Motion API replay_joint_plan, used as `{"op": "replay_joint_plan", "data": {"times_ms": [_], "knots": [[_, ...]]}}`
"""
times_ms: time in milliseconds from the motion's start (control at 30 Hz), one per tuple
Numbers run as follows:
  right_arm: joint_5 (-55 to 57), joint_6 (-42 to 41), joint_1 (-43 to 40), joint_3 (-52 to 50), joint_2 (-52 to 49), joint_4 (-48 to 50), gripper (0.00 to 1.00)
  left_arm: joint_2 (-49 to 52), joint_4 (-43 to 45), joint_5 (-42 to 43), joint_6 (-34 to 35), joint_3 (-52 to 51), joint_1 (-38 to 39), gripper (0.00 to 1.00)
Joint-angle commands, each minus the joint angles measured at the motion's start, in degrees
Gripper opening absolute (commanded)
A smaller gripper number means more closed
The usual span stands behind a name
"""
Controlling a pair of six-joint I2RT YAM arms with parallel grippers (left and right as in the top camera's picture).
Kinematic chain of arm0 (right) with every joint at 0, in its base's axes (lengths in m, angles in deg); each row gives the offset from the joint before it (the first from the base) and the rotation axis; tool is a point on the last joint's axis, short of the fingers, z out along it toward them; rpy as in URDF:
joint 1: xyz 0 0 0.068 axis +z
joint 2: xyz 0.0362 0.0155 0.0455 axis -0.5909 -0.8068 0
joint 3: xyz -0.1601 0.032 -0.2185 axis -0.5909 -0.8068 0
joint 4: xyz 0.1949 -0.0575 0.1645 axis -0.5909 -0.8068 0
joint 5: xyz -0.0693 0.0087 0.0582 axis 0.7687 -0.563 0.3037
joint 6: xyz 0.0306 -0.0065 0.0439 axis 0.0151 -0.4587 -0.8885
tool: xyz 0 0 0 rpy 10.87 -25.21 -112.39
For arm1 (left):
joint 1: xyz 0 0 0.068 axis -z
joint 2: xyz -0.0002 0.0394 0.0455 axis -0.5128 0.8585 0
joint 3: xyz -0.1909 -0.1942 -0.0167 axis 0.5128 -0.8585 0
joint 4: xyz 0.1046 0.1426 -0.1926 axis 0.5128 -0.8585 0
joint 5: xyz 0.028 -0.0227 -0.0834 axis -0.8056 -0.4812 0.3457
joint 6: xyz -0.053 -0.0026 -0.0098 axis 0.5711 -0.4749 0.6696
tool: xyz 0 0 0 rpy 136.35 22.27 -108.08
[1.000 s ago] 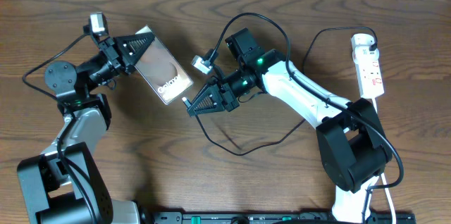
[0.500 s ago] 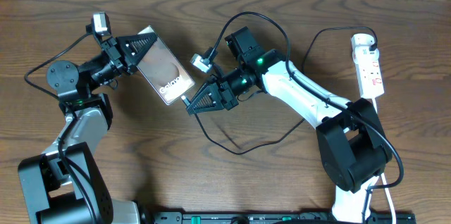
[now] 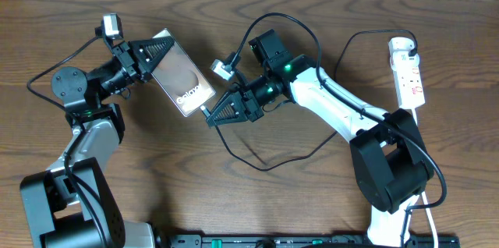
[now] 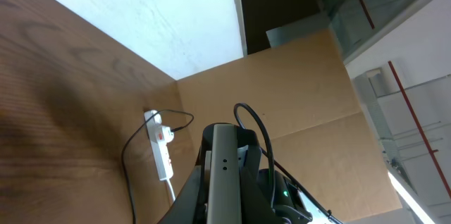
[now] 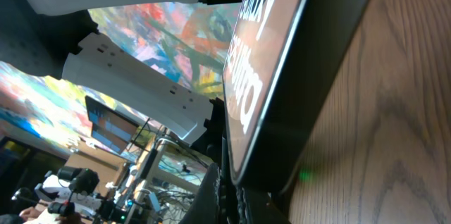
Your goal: Plug charger to phone and switch on socket
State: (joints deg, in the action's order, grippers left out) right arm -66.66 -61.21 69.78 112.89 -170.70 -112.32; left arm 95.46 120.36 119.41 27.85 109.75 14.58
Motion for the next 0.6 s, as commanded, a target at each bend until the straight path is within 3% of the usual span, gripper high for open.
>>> {"op": "replay_joint_plan", "data": {"times_ms": [0, 567], "knots": [[-1.6, -0.6, 0.2, 0.6, -0.6, 0.2, 0.01, -0.9, 0.8, 0.5, -0.6, 1.1, 0.1, 0.07], [-1.6, -2.6, -0.2, 0.6, -0.6, 1.0, 0.01, -0.9, 4.9, 1.6, -0.2, 1.1, 0.1, 0.07]]}}
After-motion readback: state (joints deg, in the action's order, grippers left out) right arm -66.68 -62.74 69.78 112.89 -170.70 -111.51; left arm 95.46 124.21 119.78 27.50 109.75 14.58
